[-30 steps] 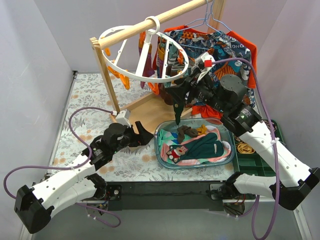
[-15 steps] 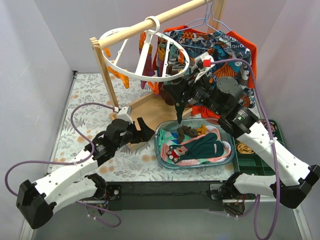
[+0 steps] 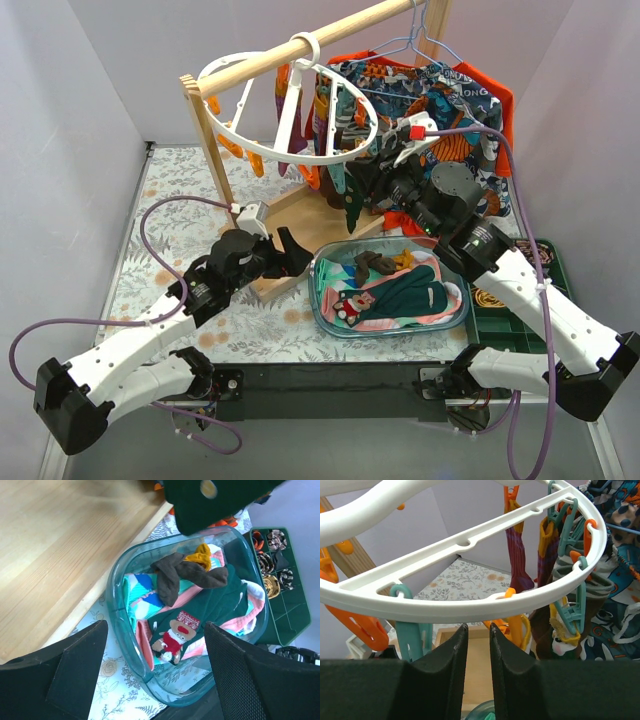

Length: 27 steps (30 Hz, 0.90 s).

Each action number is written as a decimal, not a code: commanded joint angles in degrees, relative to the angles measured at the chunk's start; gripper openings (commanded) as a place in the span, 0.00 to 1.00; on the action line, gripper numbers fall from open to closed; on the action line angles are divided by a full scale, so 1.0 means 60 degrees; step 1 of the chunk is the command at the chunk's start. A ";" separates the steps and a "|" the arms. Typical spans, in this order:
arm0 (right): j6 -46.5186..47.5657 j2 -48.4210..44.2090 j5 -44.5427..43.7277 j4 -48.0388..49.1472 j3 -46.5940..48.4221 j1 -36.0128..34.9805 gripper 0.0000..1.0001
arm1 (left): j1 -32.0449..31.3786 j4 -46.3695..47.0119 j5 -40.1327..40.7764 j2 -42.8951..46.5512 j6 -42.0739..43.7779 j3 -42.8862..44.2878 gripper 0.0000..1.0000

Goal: Clip the socks to the hanger
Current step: Open the clamp at the hanger.

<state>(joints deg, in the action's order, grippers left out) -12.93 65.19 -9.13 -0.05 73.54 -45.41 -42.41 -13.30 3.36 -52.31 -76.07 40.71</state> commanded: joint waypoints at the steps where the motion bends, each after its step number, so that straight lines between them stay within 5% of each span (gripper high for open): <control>1: 0.0484 -0.0244 -0.0325 0.0595 -0.0113 -0.0005 0.29 | -0.0065 0.0487 -0.0397 0.0076 0.0505 0.0437 0.76; 10: 0.1011 -0.0289 -0.0836 0.0653 -0.0508 0.0229 0.30 | -0.0079 0.2992 -0.1847 0.0209 0.1019 0.0538 0.77; 27: 0.1568 -0.1488 -0.0224 0.0697 -0.1780 0.0669 0.35 | -0.0153 0.2262 -0.1702 0.0193 0.0288 0.2282 0.77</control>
<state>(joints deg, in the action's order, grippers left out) -4.86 60.82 -12.91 1.50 65.67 -41.60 -42.72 3.01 -5.67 -52.31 -72.03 51.37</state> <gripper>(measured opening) 0.346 0.763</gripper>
